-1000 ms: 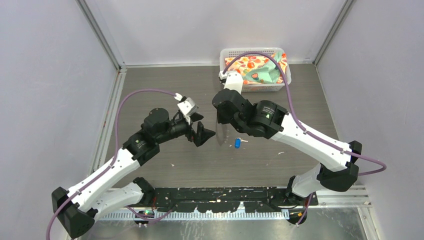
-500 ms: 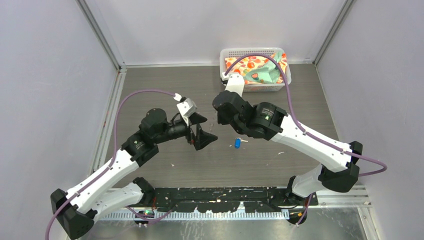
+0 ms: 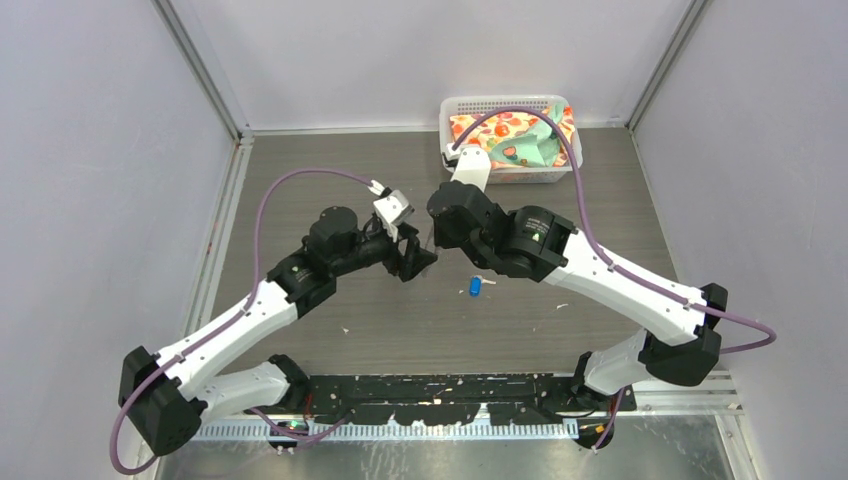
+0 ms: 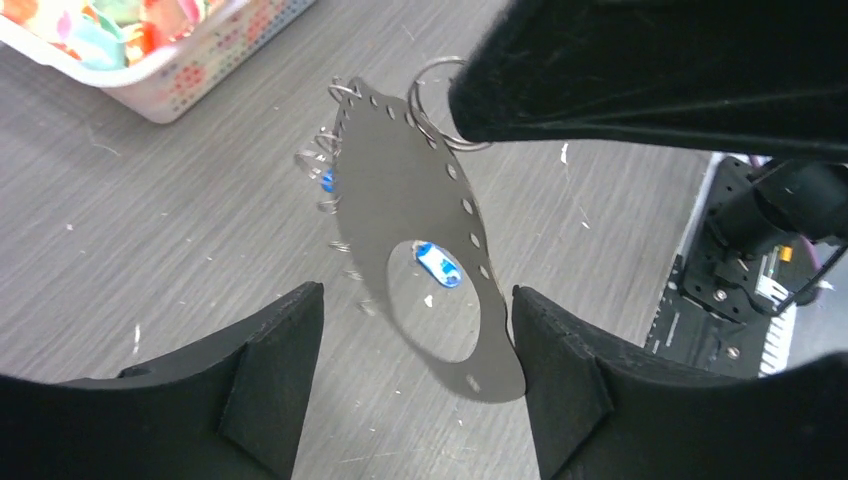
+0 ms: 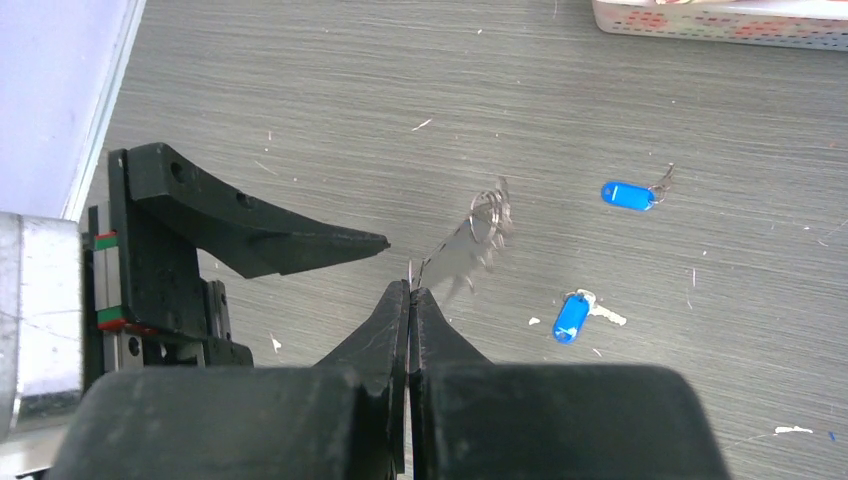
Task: Put the keys on the keyring
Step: Adjust the keyring.
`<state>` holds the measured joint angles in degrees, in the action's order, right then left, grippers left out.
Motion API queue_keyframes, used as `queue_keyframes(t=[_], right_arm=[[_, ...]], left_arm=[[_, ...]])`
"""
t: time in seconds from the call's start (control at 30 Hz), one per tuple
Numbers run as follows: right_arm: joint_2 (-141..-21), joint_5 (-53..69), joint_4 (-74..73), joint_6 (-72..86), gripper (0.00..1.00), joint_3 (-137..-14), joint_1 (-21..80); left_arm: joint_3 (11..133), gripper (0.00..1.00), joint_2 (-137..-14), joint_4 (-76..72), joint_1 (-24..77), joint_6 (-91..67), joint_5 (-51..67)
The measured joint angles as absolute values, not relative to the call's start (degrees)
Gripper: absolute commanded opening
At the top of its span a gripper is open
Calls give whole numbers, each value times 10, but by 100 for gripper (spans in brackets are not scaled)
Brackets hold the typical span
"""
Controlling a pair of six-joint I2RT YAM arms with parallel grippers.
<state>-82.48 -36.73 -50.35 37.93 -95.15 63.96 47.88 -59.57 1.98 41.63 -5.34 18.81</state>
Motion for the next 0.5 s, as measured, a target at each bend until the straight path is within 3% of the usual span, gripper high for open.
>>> queue_keyframes(t=[0.13,0.3,0.5], right_arm=[[-820,-365,-500,379,1,-948,640],[-816,-354,-496,379,1,-941,640],[-799,-325,-502,382,1,-934,636]], left_arm=[[486,44,-594,19,416,-49,166],[486,3,-581,18,416,-27,167],[479,1,-567,8,418,36,180]])
